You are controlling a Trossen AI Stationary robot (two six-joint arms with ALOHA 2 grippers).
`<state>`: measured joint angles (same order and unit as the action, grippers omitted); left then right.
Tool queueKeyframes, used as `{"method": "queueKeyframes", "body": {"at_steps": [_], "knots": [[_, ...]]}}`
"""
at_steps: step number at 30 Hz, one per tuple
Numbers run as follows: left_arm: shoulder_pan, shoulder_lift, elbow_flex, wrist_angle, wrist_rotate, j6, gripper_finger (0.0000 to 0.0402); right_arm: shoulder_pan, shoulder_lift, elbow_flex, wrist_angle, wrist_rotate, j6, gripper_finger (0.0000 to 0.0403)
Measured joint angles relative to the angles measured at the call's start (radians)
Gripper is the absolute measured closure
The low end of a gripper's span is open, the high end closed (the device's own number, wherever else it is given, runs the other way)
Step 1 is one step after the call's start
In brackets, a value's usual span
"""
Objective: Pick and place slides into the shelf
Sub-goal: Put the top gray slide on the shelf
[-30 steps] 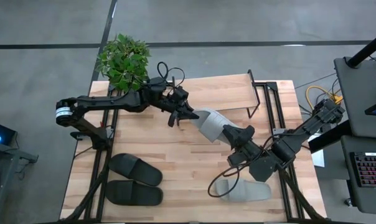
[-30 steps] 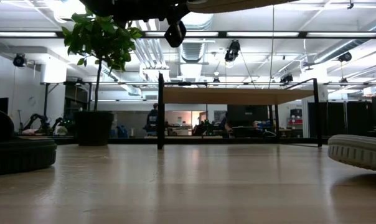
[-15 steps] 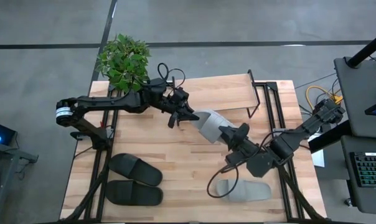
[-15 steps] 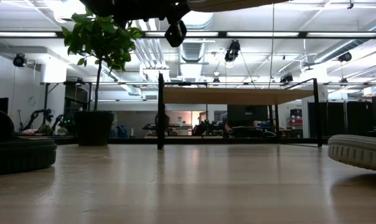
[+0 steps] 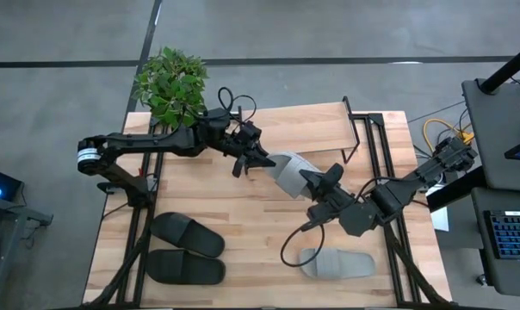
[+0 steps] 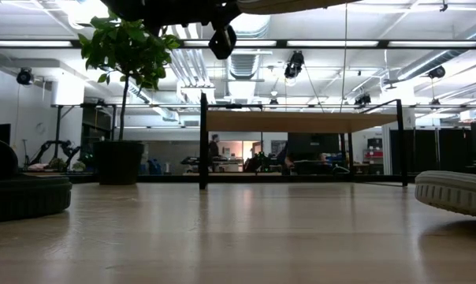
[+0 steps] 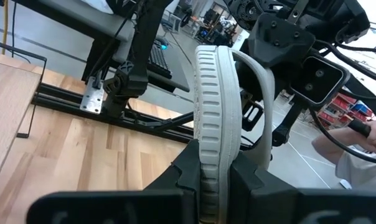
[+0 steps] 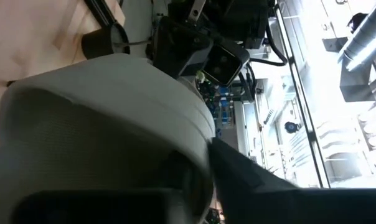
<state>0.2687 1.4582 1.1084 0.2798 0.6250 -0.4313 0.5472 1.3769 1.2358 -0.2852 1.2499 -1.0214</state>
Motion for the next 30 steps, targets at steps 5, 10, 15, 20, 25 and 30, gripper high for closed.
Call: {"method": "queueKeyframes", "body": {"at_steps": [5,10,15,20,25,30], "knots": [[0.000,0.000,-0.001,-0.001,0.000,0.000,0.0376,0.000,0.000,0.000,0.002,0.000,0.000,0.0391],[0.000,0.000,0.001,0.000,0.002,0.003,0.0373,0.000,-0.001,0.000,0.006,0.008,0.038,0.0392],[0.000,0.000,0.001,0.014,-0.001,0.077,0.0358,-0.001,-0.017,0.000,0.006,0.008,0.100,0.0393],[0.000,0.000,0.006,0.042,-0.007,0.120,0.0309,0.000,-0.031,0.000,0.005,0.046,0.114,0.0394],[0.012,0.000,0.003,0.142,-0.028,0.146,0.0263,0.000,-0.051,0.000,-0.007,0.070,0.156,0.0394],[0.029,-0.009,0.004,0.159,-0.034,0.187,0.0244,0.000,-0.081,-0.002,-0.128,0.071,0.329,0.0394]]}}
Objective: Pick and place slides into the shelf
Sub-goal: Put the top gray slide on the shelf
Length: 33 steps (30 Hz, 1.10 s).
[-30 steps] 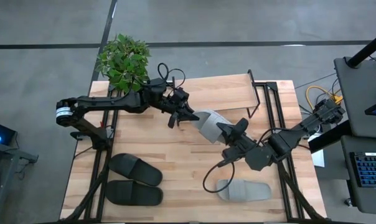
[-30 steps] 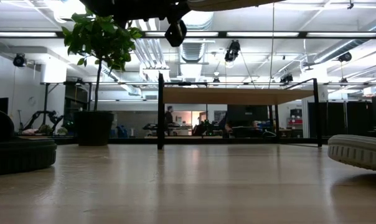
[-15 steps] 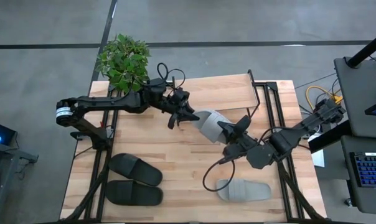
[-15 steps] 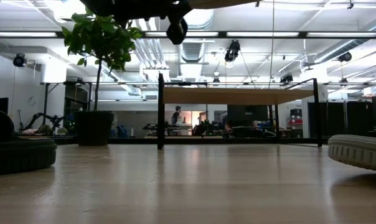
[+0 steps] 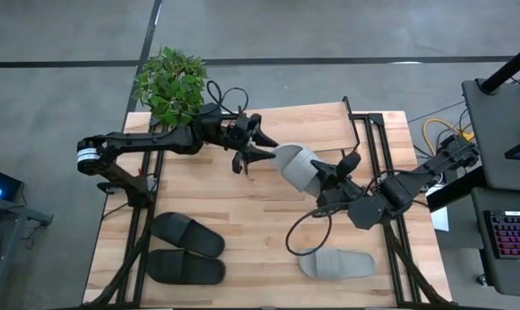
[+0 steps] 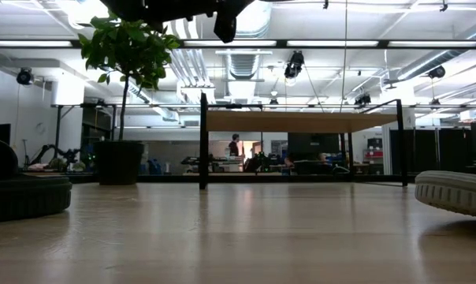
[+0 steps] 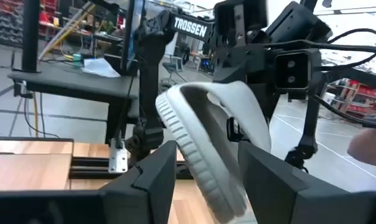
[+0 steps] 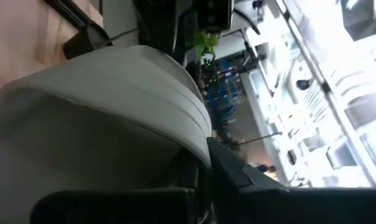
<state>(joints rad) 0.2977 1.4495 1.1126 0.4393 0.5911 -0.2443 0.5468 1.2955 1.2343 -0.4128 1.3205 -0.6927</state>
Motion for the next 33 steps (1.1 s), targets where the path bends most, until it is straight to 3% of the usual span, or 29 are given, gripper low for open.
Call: {"method": "queueKeyframes", "body": {"at_steps": [7,14,21,27,33], "knots": [[0.013,-0.030,-0.005,-0.008,-0.002,0.049,0.0242,-0.004,-0.046,0.000,-0.181,0.020,0.295,0.0394],[0.001,-0.047,-0.006,-0.004,-0.040,0.121,0.0242,-0.062,-0.094,-0.004,-0.222,0.042,0.528,0.0394],[-0.027,-0.046,-0.046,-0.007,-0.063,0.122,0.0242,-0.188,-0.119,-0.005,-0.255,0.042,0.740,0.0394],[-0.038,-0.046,-0.079,-0.004,-0.075,0.129,0.0242,-0.318,-0.122,-0.015,-0.398,0.023,0.919,0.0394],[-0.038,-0.067,-0.086,0.003,-0.076,0.130,0.0242,-0.439,-0.124,-0.072,-0.444,-0.065,0.969,0.0394]]}}
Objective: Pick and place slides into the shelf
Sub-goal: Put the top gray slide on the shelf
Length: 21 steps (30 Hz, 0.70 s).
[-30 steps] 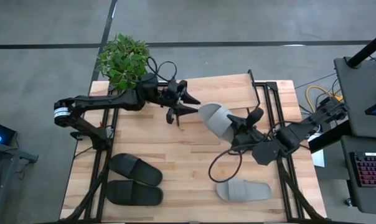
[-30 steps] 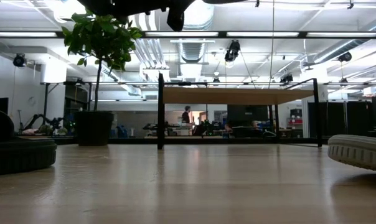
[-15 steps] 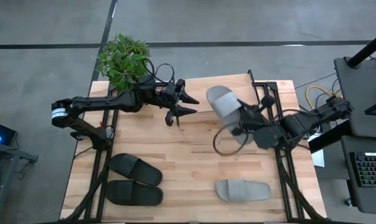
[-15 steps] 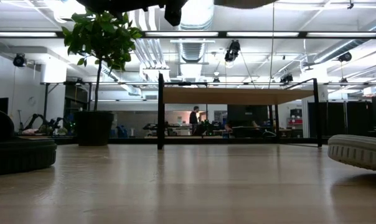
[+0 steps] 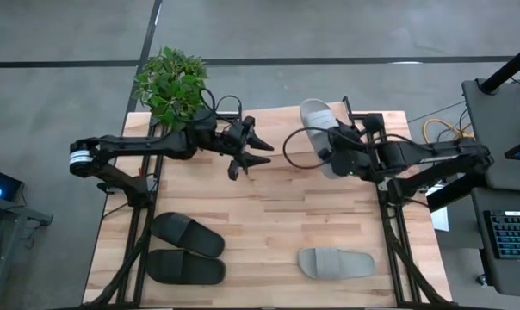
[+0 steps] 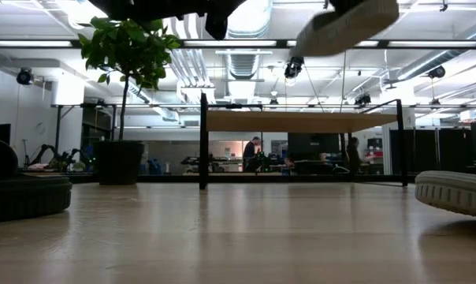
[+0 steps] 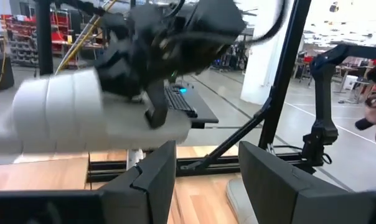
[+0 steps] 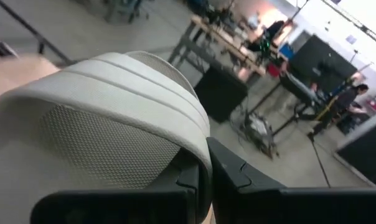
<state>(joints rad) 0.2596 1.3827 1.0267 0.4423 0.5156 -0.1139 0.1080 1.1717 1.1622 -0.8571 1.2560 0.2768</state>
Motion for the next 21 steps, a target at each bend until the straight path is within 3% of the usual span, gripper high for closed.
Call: {"method": "queueKeyframes", "body": {"at_steps": [3,10,14,19,21], "knots": [[0.000,-0.022,0.000,-0.001,0.000,0.010,0.0242,-0.064,0.000,-0.042,0.001,-0.057,0.011,0.0394],[-0.005,-0.084,-0.003,-0.003,0.000,0.017,0.0242,-0.184,-0.041,-0.158,0.060,-0.060,0.041,0.0394],[-0.013,-0.111,-0.005,-0.007,0.000,0.017,0.0242,-0.241,-0.089,-0.246,0.243,-0.100,-0.087,0.0394],[-0.019,-0.121,-0.011,-0.010,0.000,0.017,0.0242,-0.338,-0.160,-0.367,0.590,-0.309,-0.358,0.0394],[-0.019,-0.123,-0.018,-0.009,-0.001,0.016,0.0242,-0.381,-0.179,-0.396,0.654,-0.362,-0.411,0.0394]]}}
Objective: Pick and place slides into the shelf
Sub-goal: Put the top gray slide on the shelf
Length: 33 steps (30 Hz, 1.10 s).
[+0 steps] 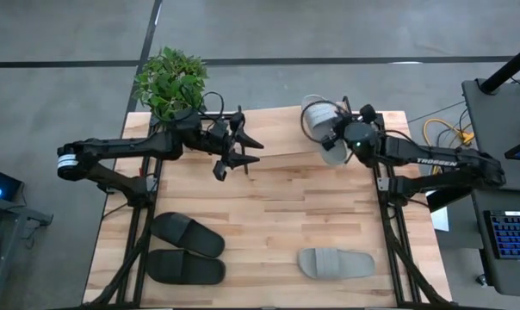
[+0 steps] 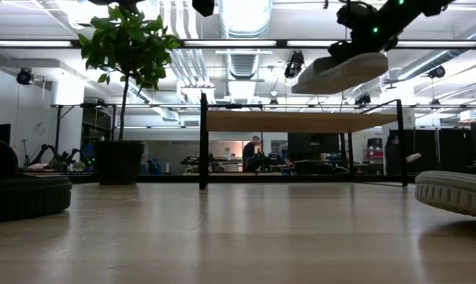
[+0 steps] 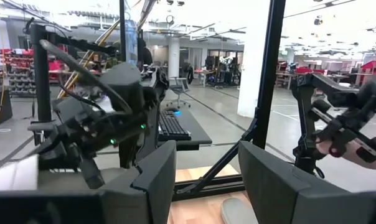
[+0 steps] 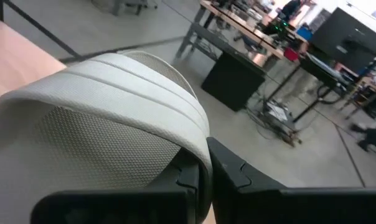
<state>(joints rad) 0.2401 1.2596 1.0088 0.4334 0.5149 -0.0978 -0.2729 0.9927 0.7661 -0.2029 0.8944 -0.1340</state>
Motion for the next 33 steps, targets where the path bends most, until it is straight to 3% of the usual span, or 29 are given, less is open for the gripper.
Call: {"method": "queueKeyframes", "body": {"at_steps": [19,26,33], "knots": [[-0.001,0.002,-0.002,-0.007,0.000,0.000,0.0242,-0.321,0.010,-0.085,0.054,-0.287,-0.011,0.0394],[-0.001,0.002,-0.002,-0.008,0.001,0.000,0.0242,-0.355,0.010,-0.177,0.235,-0.287,-0.042,0.0394],[-0.001,0.002,-0.002,-0.009,0.001,-0.001,0.0242,-0.361,0.010,-0.221,0.256,-0.213,-0.056,0.0394]]}}
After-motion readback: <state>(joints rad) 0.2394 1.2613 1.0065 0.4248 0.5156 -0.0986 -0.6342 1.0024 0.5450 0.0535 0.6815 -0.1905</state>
